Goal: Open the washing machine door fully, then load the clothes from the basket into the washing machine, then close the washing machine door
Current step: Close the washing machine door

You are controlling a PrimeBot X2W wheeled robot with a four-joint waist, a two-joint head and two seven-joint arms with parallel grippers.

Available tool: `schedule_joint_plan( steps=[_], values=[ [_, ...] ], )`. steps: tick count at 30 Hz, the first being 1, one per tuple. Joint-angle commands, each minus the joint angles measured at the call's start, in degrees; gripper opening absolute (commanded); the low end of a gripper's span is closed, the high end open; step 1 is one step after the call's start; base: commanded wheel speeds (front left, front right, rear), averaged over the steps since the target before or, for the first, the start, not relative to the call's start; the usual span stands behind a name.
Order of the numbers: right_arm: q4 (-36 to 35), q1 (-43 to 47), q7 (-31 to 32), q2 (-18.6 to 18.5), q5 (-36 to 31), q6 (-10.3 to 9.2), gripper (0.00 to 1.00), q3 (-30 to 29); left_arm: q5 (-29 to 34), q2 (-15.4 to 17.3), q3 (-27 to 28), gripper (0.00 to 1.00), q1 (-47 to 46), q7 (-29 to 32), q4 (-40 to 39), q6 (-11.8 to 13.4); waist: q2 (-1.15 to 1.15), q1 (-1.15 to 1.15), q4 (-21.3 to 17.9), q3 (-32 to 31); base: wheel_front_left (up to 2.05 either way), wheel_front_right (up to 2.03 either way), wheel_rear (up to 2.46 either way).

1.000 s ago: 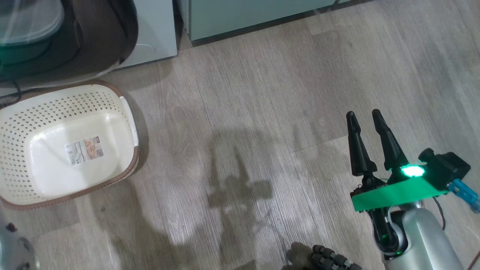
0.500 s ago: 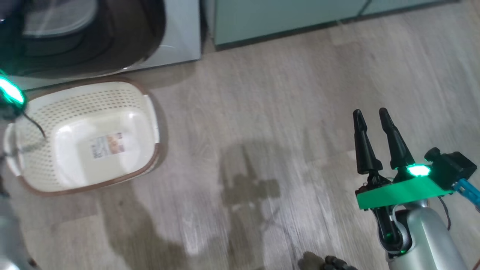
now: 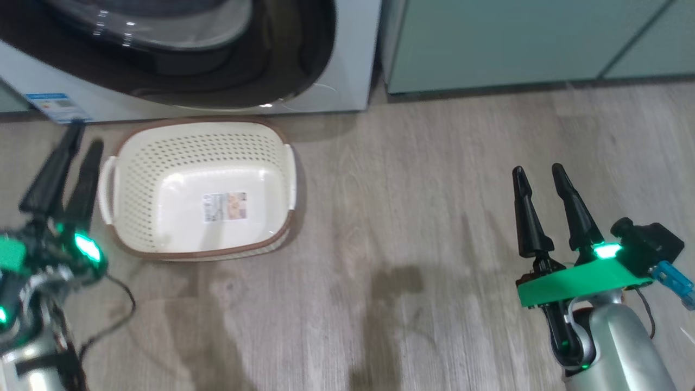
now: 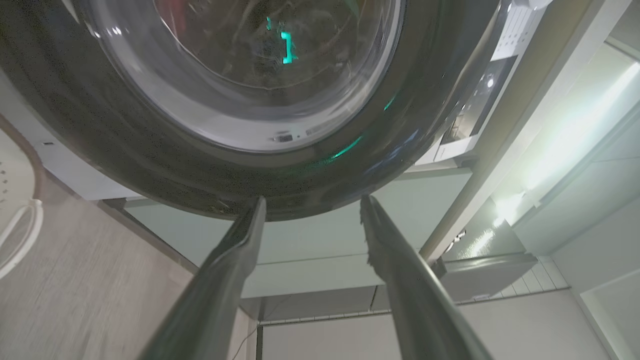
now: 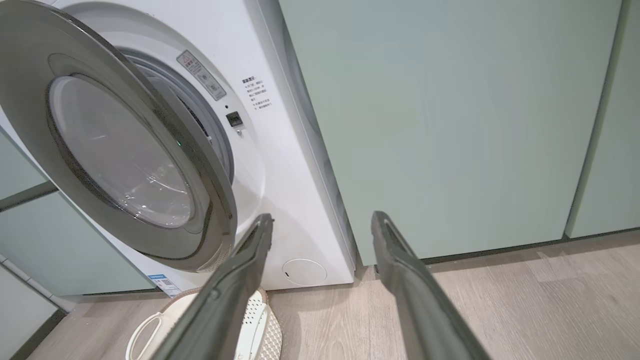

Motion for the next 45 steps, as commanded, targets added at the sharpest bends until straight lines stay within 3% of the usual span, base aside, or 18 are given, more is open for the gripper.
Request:
schedule_joint_plan(
  steps=[1, 10, 14, 18, 24, 27, 28, 32, 40, 45],
  values=[
    [-1.5, -0.7, -0.3, -0.2, -0.6, 0.00, 1.00, 1.1, 0.4, 0.9, 1.6, 1.00, 0.3, -0.7, -2.5, -0.5, 0.00, 0.00, 1.5, -1.4, 0.00, 0.00, 0.00],
    [-0.9, 1.4, 1.1, -0.2, -1.3, 0.00, 1.00, 0.0, -2.0, 0.0, -4.3, 1.00, 10.8, -11.6, -7.6, -0.5, 0.00, 0.00, 4.5, -5.6, 0.00, 0.00, 0.00],
    [-1.2, 2.7, 1.9, -0.2, -1.6, 0.00, 1.00, -1.0, 1.4, 0.0, -8.1, 1.00, 13.7, -18.5, -10.3, -0.5, 0.00, 0.00, 5.3, -7.7, 0.00, 0.00, 0.00],
    [-1.9, 3.6, 2.7, -0.2, -2.2, 0.00, 1.00, -1.8, 10.4, 0.0, -11.2, 1.00, 14.9, -26.3, -12.6, -0.5, 0.00, 0.00, 5.6, -9.4, 0.00, 0.00, 0.00],
    [-3.8, 4.2, 4.0, -0.2, -3.2, 0.00, 1.00, -2.9, 30.6, 1.8, -16.1, 1.00, 14.1, -36.7, -13.6, -0.2, 0.00, 0.00, 5.6, -10.5, 0.00, 0.00, 0.00],
    [-4.8, 4.4, 4.6, -0.2, -3.8, 0.00, 1.00, -3.3, 41.5, 3.6, -18.8, 1.00, 13.1, -40.3, -13.9, 1.6, 0.00, 0.00, 5.5, -10.6, 0.00, 0.00, 0.00],
    [-4.8, 4.4, 4.6, -0.2, -3.8, 0.00, 1.00, -3.3, 41.5, 3.6, -18.8, 1.00, 13.1, -40.3, -13.9, 1.6, 0.00, 0.00, 5.5, -10.6, 0.00, 0.00, 0.00],
    [-5.8, 4.7, 5.5, -0.2, -4.8, 0.00, 1.00, -3.7, 55.4, 6.5, -23.0, 1.00, 12.3, -43.4, -13.0, 5.1, 0.00, 0.00, 5.2, -10.9, 0.00, 0.00, 0.00],
    [-7.1, 6.2, 7.1, -0.2, -6.2, 0.00, 1.00, -3.6, 68.6, 8.9, -27.8, 1.00, 13.9, -46.1, -10.5, 9.7, 0.00, 0.00, 4.3, -11.6, 0.00, 0.00, 0.00],
    [-7.3, 7.3, 7.3, -0.2, -6.2, 0.00, 1.00, -3.8, 73.1, 9.4, -29.4, 1.00, 15.8, -47.4, -9.4, 11.8, 0.00, 0.00, 4.2, -11.9, 0.00, 0.00, 0.00]
  ],
)
